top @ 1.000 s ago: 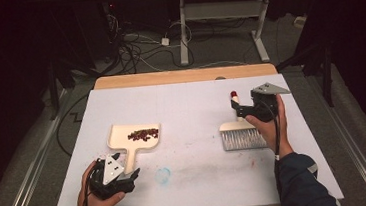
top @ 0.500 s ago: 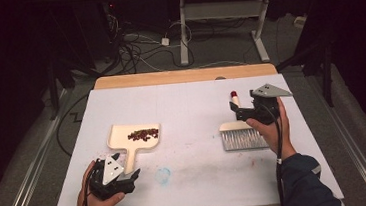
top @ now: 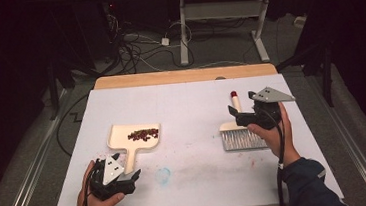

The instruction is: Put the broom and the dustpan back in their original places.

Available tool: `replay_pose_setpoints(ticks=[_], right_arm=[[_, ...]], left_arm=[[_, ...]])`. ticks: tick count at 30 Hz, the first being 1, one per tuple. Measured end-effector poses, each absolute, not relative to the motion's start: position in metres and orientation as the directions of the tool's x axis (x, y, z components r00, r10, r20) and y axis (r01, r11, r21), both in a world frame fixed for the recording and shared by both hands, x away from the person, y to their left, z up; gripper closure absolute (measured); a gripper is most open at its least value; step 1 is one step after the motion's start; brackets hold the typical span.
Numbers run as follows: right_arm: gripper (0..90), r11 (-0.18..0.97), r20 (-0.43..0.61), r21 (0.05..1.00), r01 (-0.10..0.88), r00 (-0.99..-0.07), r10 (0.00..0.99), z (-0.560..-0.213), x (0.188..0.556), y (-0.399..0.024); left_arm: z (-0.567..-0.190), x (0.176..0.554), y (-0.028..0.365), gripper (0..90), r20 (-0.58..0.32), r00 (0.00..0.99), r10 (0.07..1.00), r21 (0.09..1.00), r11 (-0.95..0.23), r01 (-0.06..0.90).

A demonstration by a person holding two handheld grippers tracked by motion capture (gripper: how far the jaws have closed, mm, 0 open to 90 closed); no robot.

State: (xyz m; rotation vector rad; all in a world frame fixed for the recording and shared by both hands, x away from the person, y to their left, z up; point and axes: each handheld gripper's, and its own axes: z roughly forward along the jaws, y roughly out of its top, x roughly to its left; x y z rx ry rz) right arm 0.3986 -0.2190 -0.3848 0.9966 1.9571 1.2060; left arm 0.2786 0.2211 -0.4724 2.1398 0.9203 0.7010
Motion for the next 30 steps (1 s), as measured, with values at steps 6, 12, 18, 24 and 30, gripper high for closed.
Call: replay_pose_setpoints(ticks=[6, 12, 18, 24, 30], right_arm=[[15.9, 0.305, -0.128, 0.915, 0.265, -0.525, 0.841, -0.382, 0.390, -0.218], [15.9, 0.313, -0.137, 0.917, 0.249, -0.539, 0.831, -0.381, 0.381, -0.218], [16.0, 0.328, -0.155, 0.916, 0.231, -0.551, 0.820, -0.379, 0.373, -0.217], [16.4, 0.325, -0.158, 0.922, 0.211, -0.561, 0.812, -0.377, 0.365, -0.216], [16.4, 0.332, -0.164, 0.922, 0.200, -0.574, 0.803, -0.376, 0.357, -0.217]], left_arm=[[-0.473, 0.278, 0.220, 15.5, 0.211, 0.608, 0.766, 0.757, -0.521, 0.394], [-0.473, 0.277, 0.220, 15.5, 0.215, 0.611, 0.762, 0.755, -0.526, 0.390], [-0.473, 0.277, 0.220, 15.5, 0.214, 0.615, 0.759, 0.756, -0.527, 0.388], [-0.474, 0.277, 0.219, 15.5, 0.220, 0.618, 0.755, 0.750, -0.536, 0.388], [-0.474, 0.277, 0.219, 15.5, 0.221, 0.621, 0.752, 0.750, -0.538, 0.385]])
